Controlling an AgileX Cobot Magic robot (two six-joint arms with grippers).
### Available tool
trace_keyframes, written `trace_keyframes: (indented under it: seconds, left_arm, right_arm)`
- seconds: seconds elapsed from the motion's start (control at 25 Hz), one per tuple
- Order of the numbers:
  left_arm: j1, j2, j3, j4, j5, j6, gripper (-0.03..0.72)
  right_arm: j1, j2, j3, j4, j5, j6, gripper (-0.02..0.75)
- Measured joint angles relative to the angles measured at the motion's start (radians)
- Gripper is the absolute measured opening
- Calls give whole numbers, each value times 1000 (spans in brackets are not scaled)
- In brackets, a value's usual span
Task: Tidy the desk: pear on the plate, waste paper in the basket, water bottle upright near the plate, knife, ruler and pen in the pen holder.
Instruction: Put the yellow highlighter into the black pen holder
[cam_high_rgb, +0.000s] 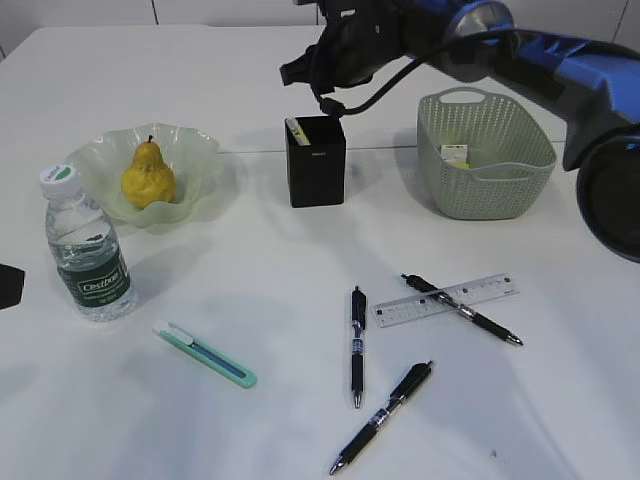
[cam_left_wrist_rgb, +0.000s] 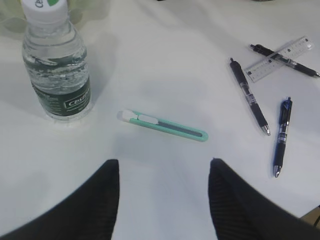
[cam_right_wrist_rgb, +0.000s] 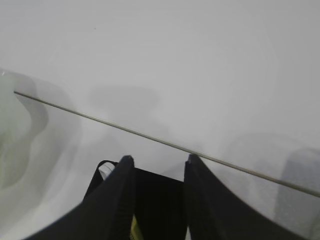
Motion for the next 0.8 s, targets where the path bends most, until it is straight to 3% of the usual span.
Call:
trace_keyframes:
  seconds: [0.48, 0.8]
  left_arm:
    - [0, 0, 0, -5, 0, 0, 401]
    - [0, 0, 0, -68, -2, 0, 401]
  right_arm:
    - [0, -61, -62, 0, 442, -43, 281]
    - [0, -150, -62, 0, 626, -110, 281]
